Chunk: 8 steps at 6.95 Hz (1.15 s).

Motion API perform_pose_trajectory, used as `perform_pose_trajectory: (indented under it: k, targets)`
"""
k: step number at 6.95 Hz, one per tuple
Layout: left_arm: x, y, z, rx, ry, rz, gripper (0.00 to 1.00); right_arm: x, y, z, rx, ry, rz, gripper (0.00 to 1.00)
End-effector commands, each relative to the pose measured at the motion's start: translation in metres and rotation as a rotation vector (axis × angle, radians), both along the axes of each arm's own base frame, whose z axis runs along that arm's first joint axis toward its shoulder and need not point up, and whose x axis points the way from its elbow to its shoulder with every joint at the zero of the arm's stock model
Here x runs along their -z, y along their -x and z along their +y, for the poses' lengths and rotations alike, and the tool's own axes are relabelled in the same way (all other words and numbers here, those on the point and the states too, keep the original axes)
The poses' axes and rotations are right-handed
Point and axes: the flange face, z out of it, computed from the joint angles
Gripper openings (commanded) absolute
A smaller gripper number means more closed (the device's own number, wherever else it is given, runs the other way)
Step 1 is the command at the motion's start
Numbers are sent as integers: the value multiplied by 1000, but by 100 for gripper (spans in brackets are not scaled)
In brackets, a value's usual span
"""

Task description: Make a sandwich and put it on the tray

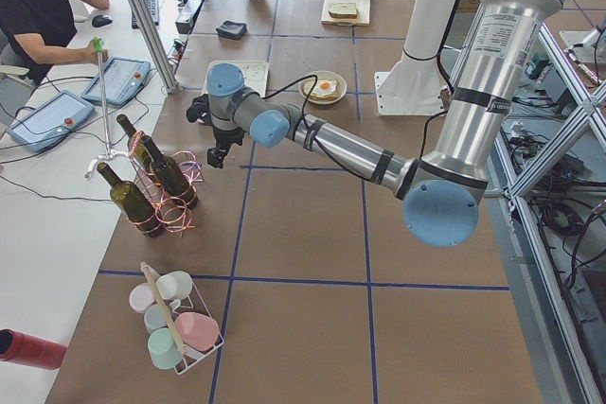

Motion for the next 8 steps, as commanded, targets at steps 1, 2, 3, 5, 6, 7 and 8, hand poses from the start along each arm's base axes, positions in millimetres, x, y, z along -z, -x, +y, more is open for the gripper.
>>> perform_pose_trajectory:
  k: [1, 2, 3, 5, 6, 7, 8]
  targets:
    - [22, -28, 11, 56, 36, 85, 100, -41, 31, 84, -58, 35, -3, 100]
    - [26, -39, 15, 68, 64, 108, 100, -47, 40, 106, -84, 61, -16, 99]
    - [30, -51, 19, 77, 85, 130, 100, -50, 50, 123, -90, 73, -23, 99]
    - [41, -60, 27, 90, 101, 166, 100, -63, 72, 166, -60, 50, 52, 99]
    - [44, -61, 28, 90, 100, 169, 100, -64, 91, 180, -65, 48, 60, 98]
    - [44, -61, 28, 89, 99, 169, 100, -68, 110, 196, -66, 40, 84, 98]
    - [43, -60, 27, 90, 100, 168, 100, -70, 116, 202, -49, 37, 93, 95]
